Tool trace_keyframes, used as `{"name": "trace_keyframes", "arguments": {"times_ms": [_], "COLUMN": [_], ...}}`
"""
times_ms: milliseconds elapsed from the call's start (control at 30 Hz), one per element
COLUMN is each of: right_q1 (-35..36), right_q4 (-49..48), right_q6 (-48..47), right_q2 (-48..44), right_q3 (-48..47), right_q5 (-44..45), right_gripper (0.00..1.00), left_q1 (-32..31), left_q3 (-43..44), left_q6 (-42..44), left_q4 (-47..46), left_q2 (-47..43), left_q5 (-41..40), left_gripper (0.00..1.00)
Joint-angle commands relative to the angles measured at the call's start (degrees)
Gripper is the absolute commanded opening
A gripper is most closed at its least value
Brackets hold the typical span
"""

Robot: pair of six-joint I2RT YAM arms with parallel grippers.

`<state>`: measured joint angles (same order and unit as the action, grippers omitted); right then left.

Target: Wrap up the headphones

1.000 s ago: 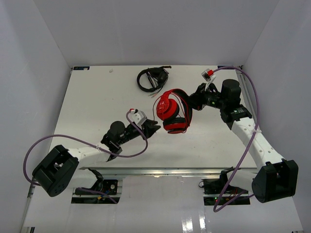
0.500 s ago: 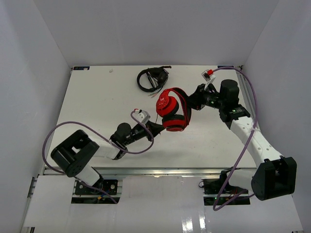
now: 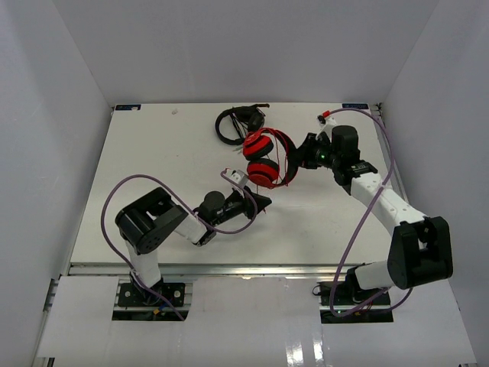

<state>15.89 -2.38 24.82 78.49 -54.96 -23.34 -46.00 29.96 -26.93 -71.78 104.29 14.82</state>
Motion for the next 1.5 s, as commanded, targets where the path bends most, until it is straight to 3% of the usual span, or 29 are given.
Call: {"name": "trace_keyframes", "arguments": {"times_ms": [0, 400, 733, 967, 1067, 1333, 1400, 1467], "right_q1": [0.6, 2.4, 6.8, 6.8, 6.8, 5.7, 4.4, 2.9], "right_q4": [-5.4, -11.8, -12.0, -12.4, -12.5, -12.9, -12.3, -10.8], "right_q6": [1.1, -1.0, -2.2, -5.3, -6.9, -12.5, -13.5, -15.0], "right_q2": [5.0, 14.7, 19.4, 21.5, 21.5, 18.0, 16.3, 14.2], "right_q3": [-0.7, -0.7, -2.0, -3.0, -3.1, -1.4, -1.0, -0.5], "right_q5": [17.1, 33.7, 39.7, 40.7, 40.3, 37.1, 34.6, 31.3], "right_gripper": [0.08, 0.08, 0.08, 0.11, 0.25, 0.90, 0.97, 0.91], "left_q1": [-0.6, -0.5, -0.8, -1.1, -1.1, -1.2, -1.3, -1.3], "left_q3": [1.1, 3.0, 7.9, 6.7, 4.8, 0.4, -0.4, -0.7], "left_q6": [-6.8, -14.5, -18.0, -16.8, -15.4, -8.6, -6.0, -3.9], "left_q4": [-3.1, -4.1, 0.0, 4.0, 7.0, 24.7, 31.1, 38.2], "left_q2": [2.7, 11.0, 14.9, 10.5, 6.0, -13.3, -19.7, -25.7], "left_q5": [-2.3, -5.7, -2.7, -0.8, -1.3, -2.7, -3.5, -5.1], "left_gripper": [0.02, 0.07, 0.26, 0.43, 0.51, 0.70, 0.72, 0.77]}}
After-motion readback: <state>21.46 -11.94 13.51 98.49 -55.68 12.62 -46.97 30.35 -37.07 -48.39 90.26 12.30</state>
